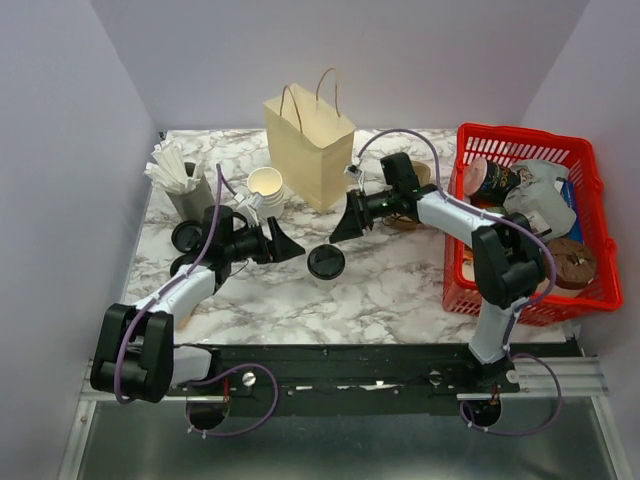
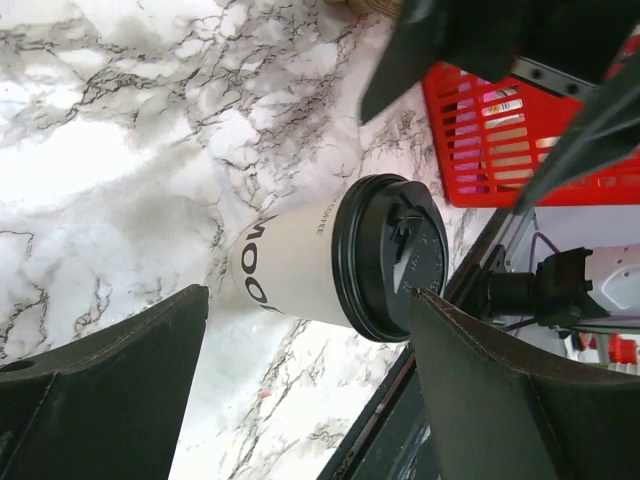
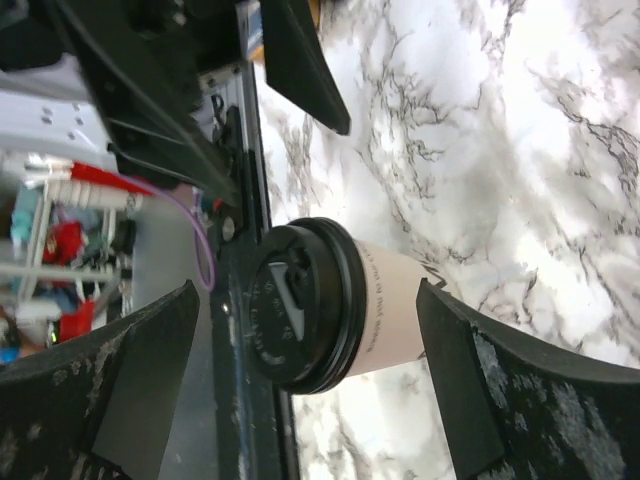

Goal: Pack the takeout coffee

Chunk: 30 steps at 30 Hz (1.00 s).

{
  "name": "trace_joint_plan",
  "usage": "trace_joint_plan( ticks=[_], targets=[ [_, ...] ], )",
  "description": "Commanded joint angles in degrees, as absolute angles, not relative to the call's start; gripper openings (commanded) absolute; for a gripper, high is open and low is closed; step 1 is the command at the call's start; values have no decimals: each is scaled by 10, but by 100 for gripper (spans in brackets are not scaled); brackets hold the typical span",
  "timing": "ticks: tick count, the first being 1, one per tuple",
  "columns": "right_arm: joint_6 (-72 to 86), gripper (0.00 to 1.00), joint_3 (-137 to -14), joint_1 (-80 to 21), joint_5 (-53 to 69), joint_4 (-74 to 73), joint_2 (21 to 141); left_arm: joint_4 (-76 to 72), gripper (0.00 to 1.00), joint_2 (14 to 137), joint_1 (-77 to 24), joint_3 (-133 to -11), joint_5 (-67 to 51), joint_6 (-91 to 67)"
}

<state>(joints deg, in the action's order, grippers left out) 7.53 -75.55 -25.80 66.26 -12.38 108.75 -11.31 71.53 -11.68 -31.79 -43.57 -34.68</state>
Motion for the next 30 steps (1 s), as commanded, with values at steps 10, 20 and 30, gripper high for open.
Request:
trace_joint_plan(
  ticks=[10,20,30],
  targets=[
    [161,87,-613,-247,586,-34,1042,-260,88,740,-115,-258,-500,-416],
    [142,79,-617,-244,614,-38,1070,-301,85,801,-132,-265,-513,-418],
    [134,71,-616,-244,628,-39,1102,-290,83,857,-123,-269,-497,-426]
  ],
)
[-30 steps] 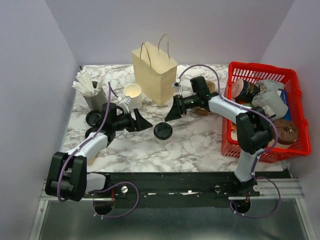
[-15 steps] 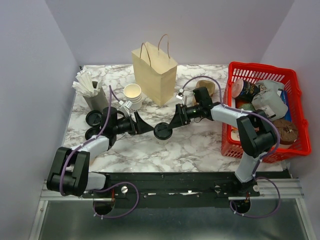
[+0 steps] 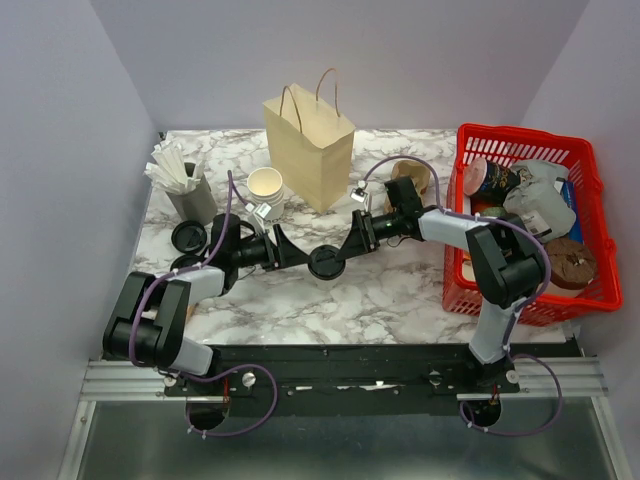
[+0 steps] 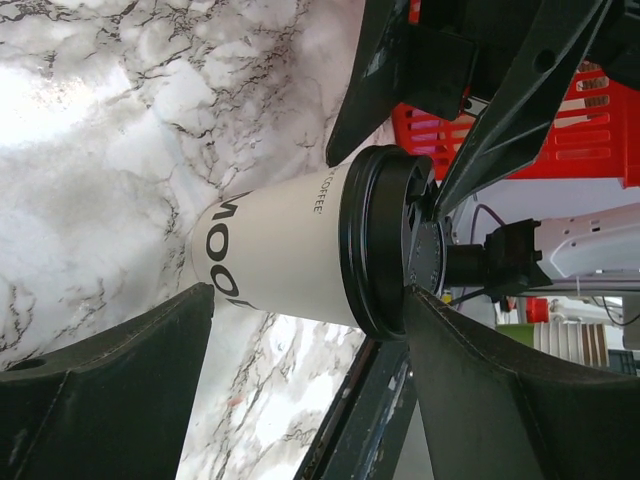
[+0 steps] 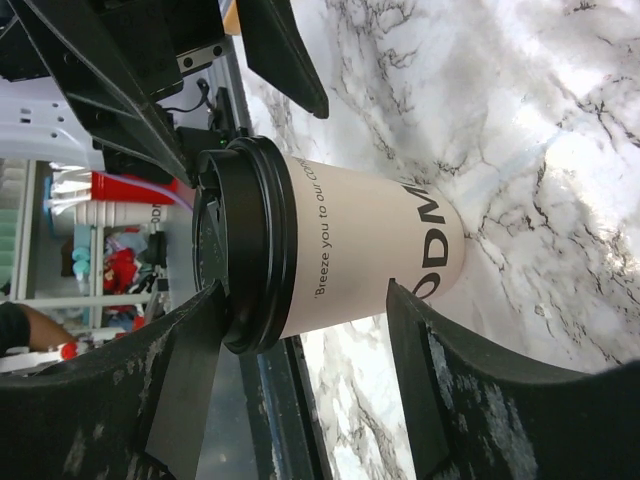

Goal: Pack the takeout coffee

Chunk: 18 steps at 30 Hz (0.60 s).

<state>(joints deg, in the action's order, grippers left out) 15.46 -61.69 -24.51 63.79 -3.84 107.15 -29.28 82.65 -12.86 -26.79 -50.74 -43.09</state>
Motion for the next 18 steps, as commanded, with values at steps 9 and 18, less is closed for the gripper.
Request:
trace_joint_plan(
  ticks=[9,18],
  targets=[
    [138,65,-604,-244,657,-5,1136,-388,83,907,-102,-234,-507,-474],
    [182,64,-571,-243,658,95,1159,-339,83,913,-102,-220,-460,-435]
  ],
)
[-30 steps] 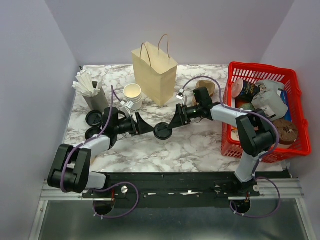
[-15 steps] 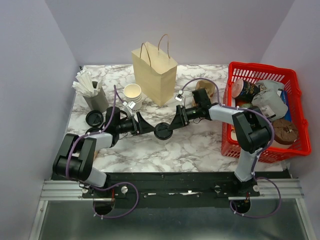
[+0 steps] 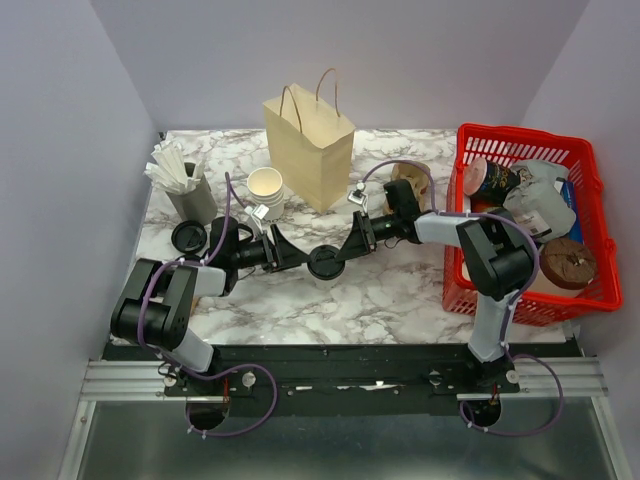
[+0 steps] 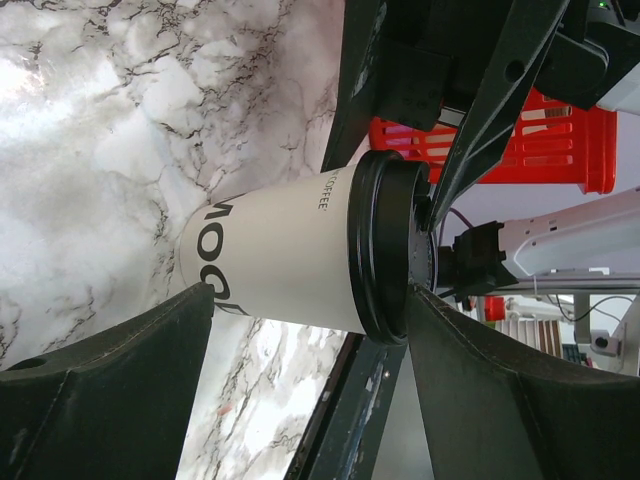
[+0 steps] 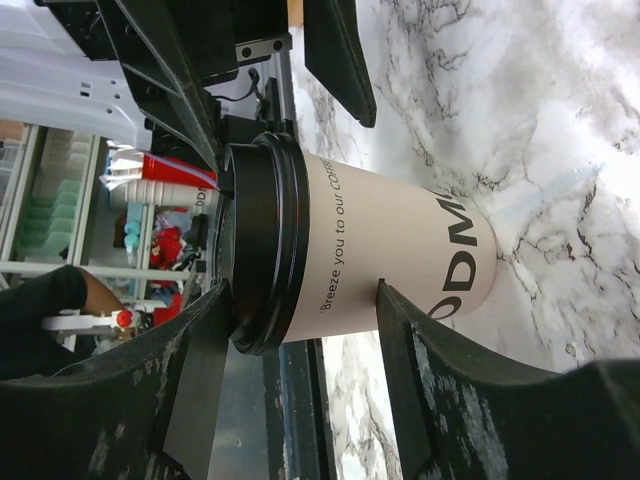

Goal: Pack the takeout coffee

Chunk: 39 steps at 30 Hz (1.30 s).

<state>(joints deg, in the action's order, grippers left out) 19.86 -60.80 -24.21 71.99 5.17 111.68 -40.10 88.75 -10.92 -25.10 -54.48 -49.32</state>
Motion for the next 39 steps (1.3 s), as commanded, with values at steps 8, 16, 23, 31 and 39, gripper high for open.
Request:
trace_joint_plan(
  ticks=[8,16,23,31,39],
  targets=[
    [172,64,-555,-244,654,128,1168,-317,82,935,-102,-218,-418,-425],
    [169,64,-558,-243,653,132,1163,-369,82,933,-104,-235,-458,-420],
    [150,65,-597,-244,668,66,1150,-578,87,871,-100,-235,-570,-554],
    [162,66,-613,-243,665,57,1155,-377,86,815,-55,-206,-552,-446],
    [160,67,-611,-243,662,53,1158,-344,84,846,-89,-226,-540,-420]
  ],
)
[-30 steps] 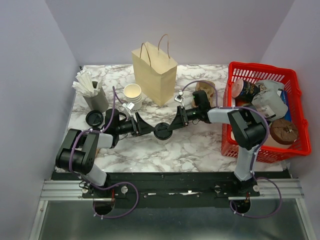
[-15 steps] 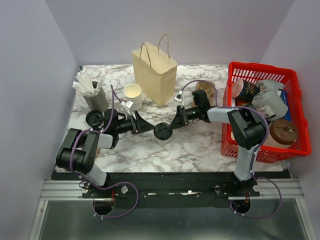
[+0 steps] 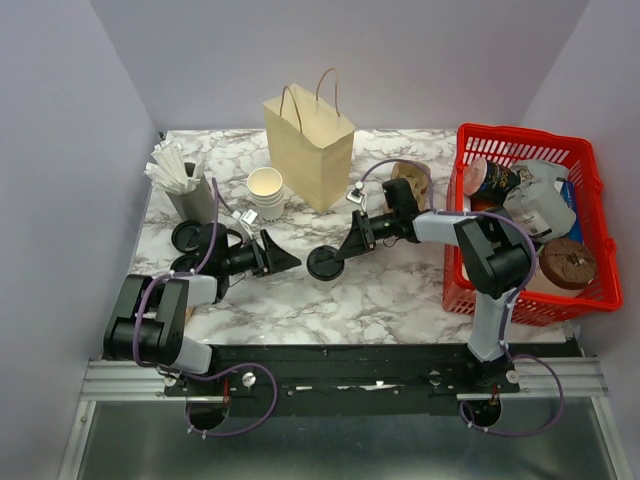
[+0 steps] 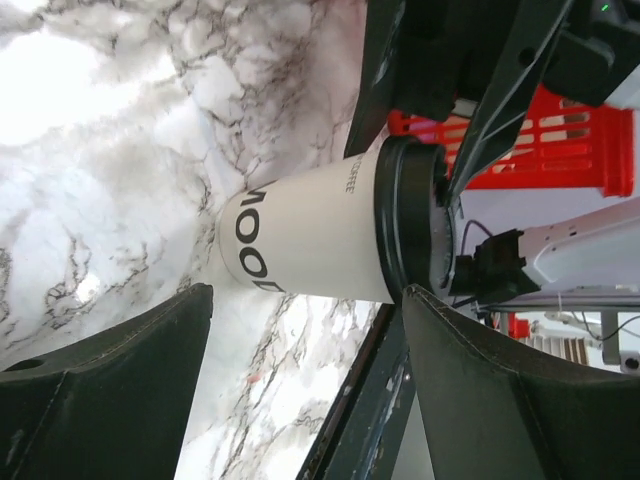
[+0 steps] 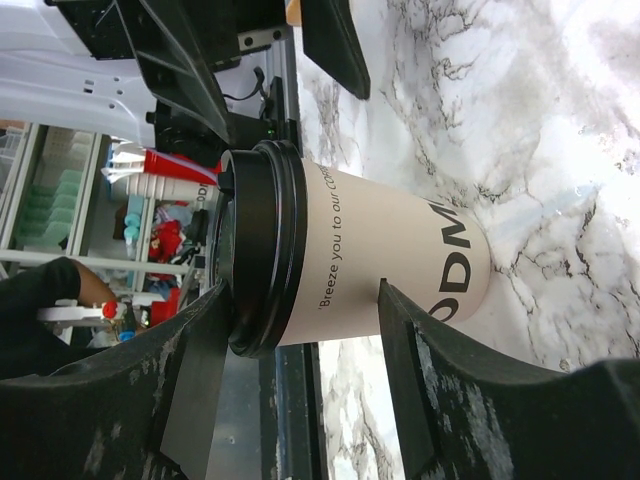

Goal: Pack the takeout coffee

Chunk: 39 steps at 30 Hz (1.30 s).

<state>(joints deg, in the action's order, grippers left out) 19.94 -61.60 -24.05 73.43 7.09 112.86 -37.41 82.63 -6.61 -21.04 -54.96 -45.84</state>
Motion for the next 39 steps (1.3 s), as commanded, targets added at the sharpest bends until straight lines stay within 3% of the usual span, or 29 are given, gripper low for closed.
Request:
trace_joint_plan(
  ticks=[1,12,19,33,39],
  targets=[
    [160,67,-611,-243,661,53,1158,-354,84,848,-97,-225,-540,-424],
    [162,67,-616,-243,659,52,1163,-404,84,875,-100,-225,-555,-458],
    [165,67,-620,-243,659,51,1166,-529,85,888,-102,-210,-611,-516],
    [157,67,-623,-243,657,43,1168,-433,84,937,-102,-247,-568,-468],
    [155,67,-623,-244,656,44,1173,-250,80,969,-103,-293,-503,-378]
  ],
)
